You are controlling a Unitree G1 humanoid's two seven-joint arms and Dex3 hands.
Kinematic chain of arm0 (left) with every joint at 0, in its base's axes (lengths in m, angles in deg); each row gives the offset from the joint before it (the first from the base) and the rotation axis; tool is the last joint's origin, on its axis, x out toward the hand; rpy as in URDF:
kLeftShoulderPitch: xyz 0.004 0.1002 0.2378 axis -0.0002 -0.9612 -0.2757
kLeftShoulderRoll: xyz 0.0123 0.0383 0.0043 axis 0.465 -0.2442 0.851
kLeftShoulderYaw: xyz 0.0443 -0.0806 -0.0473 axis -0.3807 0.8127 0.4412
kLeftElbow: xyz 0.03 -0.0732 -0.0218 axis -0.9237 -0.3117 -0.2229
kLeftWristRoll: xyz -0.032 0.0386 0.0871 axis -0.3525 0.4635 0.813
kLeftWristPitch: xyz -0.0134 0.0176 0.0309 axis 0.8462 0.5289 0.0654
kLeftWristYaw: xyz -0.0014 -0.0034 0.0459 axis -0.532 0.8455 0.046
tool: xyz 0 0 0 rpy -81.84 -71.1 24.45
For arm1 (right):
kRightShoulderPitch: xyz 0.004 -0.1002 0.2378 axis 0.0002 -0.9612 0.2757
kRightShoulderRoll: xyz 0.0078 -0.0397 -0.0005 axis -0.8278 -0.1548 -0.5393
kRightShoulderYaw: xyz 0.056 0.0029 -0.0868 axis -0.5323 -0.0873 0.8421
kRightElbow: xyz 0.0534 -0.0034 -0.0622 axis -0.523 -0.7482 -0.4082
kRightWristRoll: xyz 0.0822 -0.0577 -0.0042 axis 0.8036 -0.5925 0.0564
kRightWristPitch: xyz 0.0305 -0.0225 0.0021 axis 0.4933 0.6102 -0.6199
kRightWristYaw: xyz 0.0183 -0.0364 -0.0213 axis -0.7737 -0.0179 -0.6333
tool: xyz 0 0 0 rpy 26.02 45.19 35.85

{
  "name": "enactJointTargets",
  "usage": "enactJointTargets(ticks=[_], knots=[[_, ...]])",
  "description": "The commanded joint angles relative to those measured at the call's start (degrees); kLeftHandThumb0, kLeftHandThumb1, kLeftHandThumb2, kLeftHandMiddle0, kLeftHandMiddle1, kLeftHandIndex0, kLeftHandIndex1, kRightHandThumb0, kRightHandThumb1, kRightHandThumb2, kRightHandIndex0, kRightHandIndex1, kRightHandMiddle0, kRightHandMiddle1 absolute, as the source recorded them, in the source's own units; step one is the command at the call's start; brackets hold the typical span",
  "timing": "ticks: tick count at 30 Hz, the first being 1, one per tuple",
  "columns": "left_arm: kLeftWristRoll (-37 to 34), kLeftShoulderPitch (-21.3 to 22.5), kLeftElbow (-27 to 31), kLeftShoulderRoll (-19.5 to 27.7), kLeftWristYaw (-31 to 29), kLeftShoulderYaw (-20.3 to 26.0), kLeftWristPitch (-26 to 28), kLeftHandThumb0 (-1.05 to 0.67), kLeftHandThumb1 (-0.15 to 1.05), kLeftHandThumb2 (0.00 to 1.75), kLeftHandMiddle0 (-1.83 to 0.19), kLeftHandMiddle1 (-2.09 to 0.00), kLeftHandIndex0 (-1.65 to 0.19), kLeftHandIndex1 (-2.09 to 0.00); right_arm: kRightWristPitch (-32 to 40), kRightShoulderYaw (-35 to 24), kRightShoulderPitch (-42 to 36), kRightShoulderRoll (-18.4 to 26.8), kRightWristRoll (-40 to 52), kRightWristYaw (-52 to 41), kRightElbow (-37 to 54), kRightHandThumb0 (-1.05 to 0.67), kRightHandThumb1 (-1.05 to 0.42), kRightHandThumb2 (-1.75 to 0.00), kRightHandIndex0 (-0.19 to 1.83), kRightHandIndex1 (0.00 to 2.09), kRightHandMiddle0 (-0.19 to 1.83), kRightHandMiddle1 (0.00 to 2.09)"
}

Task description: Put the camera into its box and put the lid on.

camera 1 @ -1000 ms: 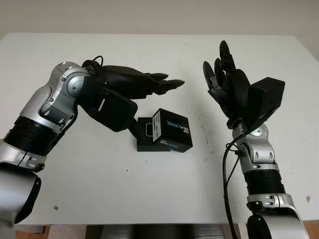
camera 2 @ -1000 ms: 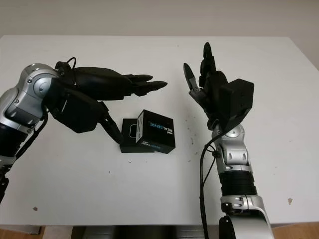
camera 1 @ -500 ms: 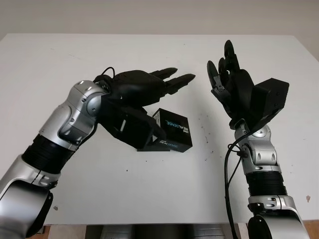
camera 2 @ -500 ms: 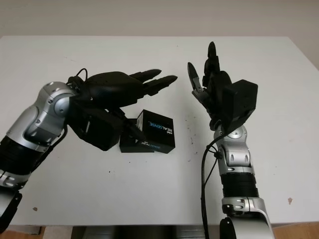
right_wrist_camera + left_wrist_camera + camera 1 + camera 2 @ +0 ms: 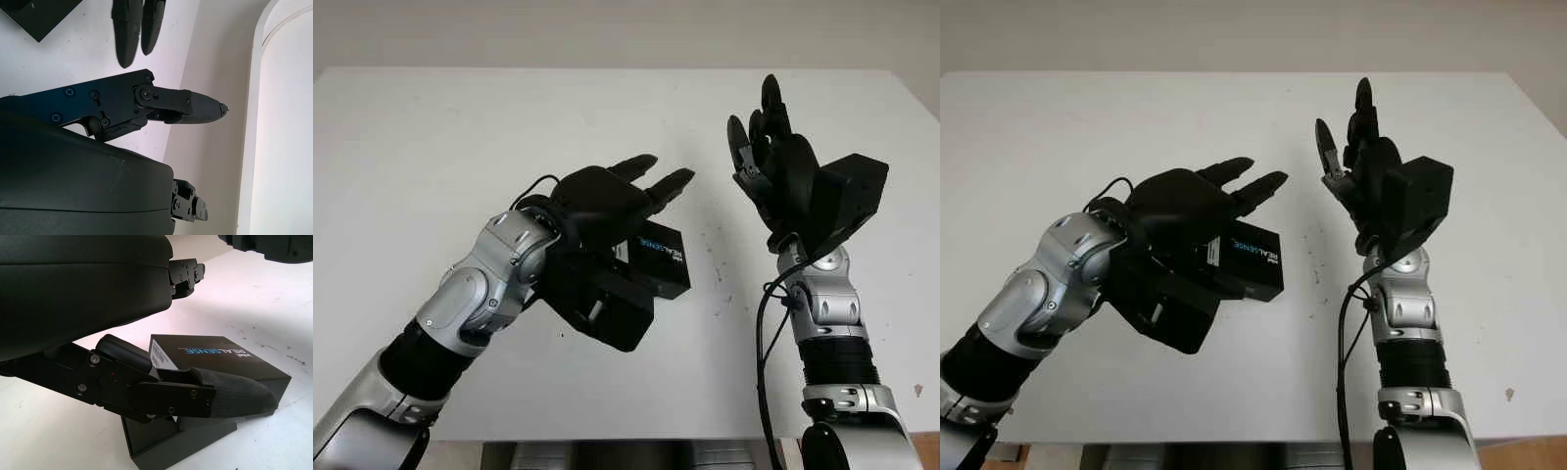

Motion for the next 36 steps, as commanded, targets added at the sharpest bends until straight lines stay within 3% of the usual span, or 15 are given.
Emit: enactJointTargets(ticks=[1, 11, 16, 29, 33, 34, 35, 36], knots=[[0.4, -0.3, 1.1, 0.1, -1.3, -0.6, -0.3, -1.05, 1.05, 0.40, 0.09, -0.07, 0.12, -0.05, -0.6, -0.6, 0.4, 0.4, 0.6, -0.1, 0.7, -0.55, -1.05, -0.48, -0.19, 0.00, -0.19, 0.00], [2.5, -0.3, 0.2, -0.5, -3.6, -1.2, -0.4, -1.05, 1.05, 0.36, 0.10, -0.05, 0.12, -0.05, -0.8, -0.4, 0.5, 0.2, 0.1, 0.6, 0.5, -0.53, -1.05, -0.48, -0.19, 0.00, -0.19, 0.00], [4.3, 0.2, -2.1, -0.6, -0.3, -2.0, -2.3, -1.05, 1.05, 0.34, 0.05, -0.07, 0.09, -0.07, -1.3, -0.4, 0.2, -0.1, 0.1, 0.7, 0.4, -0.54, -1.05, -0.48, -0.19, 0.00, -0.19, 0.00], [5.9, 1.4, -7.3, -4.1, 4.7, -1.9, -1.1, -1.03, 1.05, 0.25, -0.08, -0.10, 0.04, -0.09, -1.9, -0.2, -0.3, -0.3, -0.1, 0.8, 0.2, -0.53, -1.05, -0.48, -0.19, 0.00, -0.19, 0.00], [6.7, 1.5, -7.5, -4.3, 4.8, -2.1, -1.0, -1.03, 1.05, 0.27, -0.23, -0.18, 0.02, -0.10, -2.0, -0.3, -0.4, -0.3, -0.2, 1.1, 0.2, -0.53, -1.05, -0.47, -0.19, 0.00, -0.19, 0.01], [6.9, 1.5, -7.7, -4.3, 5.3, -2.2, -1.2, -1.03, 1.05, 0.26, -0.19, -0.47, 0.01, -0.11, -2.0, -0.3, -0.4, -0.3, 0.0, 1.0, 0.3, -0.53, -1.05, -0.47, -0.19, 0.00, -0.19, 0.01], [7.4, 1.7, -7.9, -4.0, 5.6, -2.5, -1.7, -1.03, 1.05, 0.25, -0.06, -1.11, -0.03, -0.13, -2.0, -0.3, -0.4, -0.3, 0.0, 0.9, 0.3, -0.53, -1.05, -0.47, -0.19, 0.00, -0.19, 0.01], [7.6, 1.7, -8.0, -4.0, 5.8, -2.6, -2.0, -1.02, 1.05, 0.27, 0.00, -1.33, -0.05, -0.15, -1.9, -0.3, -0.4, -0.3, 0.0, 0.9, 0.4, -0.53, -1.05, -0.48, -0.19, 0.00, -0.19, 0.00]])
